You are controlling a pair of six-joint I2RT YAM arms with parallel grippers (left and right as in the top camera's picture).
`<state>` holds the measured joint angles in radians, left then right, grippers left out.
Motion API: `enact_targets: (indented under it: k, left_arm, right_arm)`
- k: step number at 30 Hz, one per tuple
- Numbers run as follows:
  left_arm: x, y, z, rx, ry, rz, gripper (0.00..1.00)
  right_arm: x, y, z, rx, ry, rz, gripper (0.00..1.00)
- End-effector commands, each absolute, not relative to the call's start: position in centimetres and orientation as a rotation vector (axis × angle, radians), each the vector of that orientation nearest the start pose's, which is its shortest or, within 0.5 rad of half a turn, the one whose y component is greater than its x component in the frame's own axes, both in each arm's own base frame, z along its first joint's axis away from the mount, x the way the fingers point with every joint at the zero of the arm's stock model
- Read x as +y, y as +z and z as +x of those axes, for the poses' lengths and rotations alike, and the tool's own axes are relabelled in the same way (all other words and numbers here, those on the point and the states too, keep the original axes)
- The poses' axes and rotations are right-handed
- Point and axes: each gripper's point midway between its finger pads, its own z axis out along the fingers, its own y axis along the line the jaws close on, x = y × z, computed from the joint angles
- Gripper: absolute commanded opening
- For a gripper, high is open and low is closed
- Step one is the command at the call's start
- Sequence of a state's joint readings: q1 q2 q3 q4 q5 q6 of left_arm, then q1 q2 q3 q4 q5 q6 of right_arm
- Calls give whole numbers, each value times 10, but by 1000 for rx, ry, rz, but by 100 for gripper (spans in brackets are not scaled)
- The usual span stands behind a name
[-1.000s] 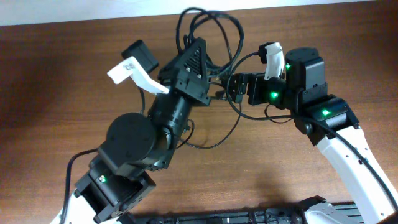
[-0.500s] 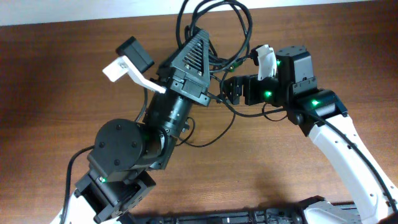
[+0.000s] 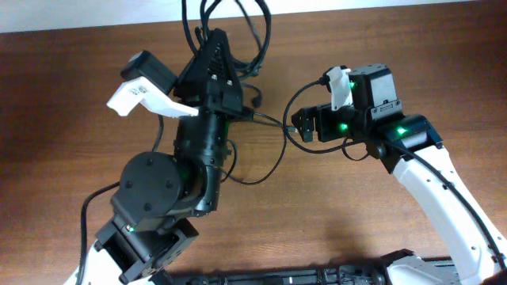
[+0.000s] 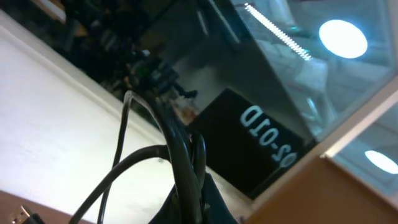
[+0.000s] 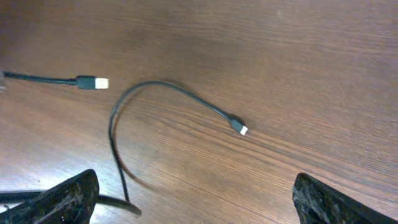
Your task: Untangle cables
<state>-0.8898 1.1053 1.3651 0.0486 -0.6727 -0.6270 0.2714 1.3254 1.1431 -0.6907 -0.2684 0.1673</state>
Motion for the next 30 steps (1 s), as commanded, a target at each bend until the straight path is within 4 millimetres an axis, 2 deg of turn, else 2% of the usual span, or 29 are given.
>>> enact_targets:
  k: [1,10,15,19,24,30]
  left_arm:
    - [-163,535,286,1309,-742,-469,0]
    - [-152,528,288,1323,-637,-486,0]
    - [-152,528,288,1323,-636,-485,0]
    - [-152,529,288,1320,-637,-488,0]
    - [-152,529,288,1320,-637,-488,0]
    - [-153,529,288,1322,-642,-482,0]
  right_arm:
    - [132,198,338,2462,448,-264,99]
    - [130,193,332,2480,423,-328,99]
    - [130,187,322,2498,395,-470,99]
    - [145,187,309,2464,489,-650,99]
    - [173,194,290,2324,684,-913,99]
    - [180,173,302,2296,707,-946,100]
